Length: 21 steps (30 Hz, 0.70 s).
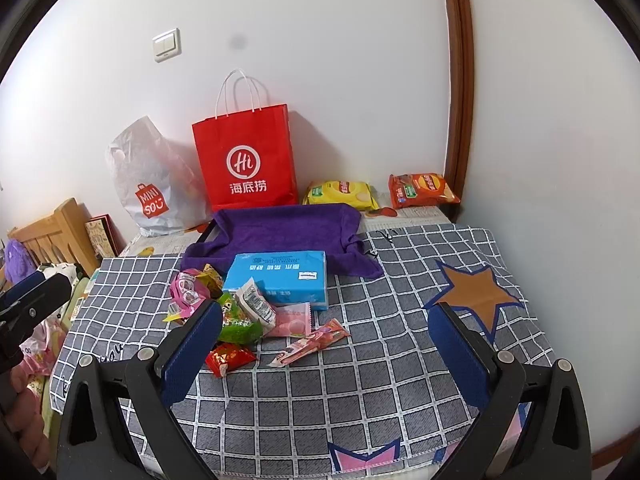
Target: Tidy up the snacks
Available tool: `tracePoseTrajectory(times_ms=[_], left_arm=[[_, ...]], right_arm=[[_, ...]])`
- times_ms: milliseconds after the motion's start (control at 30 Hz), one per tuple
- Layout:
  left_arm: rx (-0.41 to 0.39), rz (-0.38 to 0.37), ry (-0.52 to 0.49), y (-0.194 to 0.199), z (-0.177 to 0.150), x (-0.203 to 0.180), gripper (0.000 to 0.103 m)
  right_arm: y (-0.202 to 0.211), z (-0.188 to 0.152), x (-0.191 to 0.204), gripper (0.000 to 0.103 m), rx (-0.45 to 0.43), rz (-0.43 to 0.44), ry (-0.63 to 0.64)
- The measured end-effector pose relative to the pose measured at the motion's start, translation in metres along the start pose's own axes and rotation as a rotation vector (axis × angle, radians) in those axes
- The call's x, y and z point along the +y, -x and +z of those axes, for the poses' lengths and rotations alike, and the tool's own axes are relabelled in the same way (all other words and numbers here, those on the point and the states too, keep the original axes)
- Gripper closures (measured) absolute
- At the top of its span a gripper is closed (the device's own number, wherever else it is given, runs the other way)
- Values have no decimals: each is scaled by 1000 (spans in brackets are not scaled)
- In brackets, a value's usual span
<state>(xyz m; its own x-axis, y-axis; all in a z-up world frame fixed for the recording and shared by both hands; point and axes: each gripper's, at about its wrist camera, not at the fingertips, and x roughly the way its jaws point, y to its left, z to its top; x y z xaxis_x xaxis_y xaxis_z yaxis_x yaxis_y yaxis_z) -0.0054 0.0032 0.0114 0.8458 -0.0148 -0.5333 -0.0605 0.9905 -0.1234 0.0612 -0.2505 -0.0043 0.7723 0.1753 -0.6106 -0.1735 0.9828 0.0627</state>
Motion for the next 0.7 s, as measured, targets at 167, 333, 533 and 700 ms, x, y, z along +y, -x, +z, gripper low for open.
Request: tracePoseTrajectory(times_ms=[167, 333, 533, 700], left_arm=[[1, 0, 0, 1, -1, 1, 1], [-4, -2, -3, 3, -4, -1, 1], [-4, -6, -3, 4, -5, -2, 0], [-5, -7, -3, 4, -5, -2, 1]], right_arm=[[0, 1, 0, 1, -1, 1, 1], [2, -1, 0, 1, -7, 5, 0], [4, -1, -1, 1, -12, 8, -3], [5, -1, -1, 1, -13, 9, -3]])
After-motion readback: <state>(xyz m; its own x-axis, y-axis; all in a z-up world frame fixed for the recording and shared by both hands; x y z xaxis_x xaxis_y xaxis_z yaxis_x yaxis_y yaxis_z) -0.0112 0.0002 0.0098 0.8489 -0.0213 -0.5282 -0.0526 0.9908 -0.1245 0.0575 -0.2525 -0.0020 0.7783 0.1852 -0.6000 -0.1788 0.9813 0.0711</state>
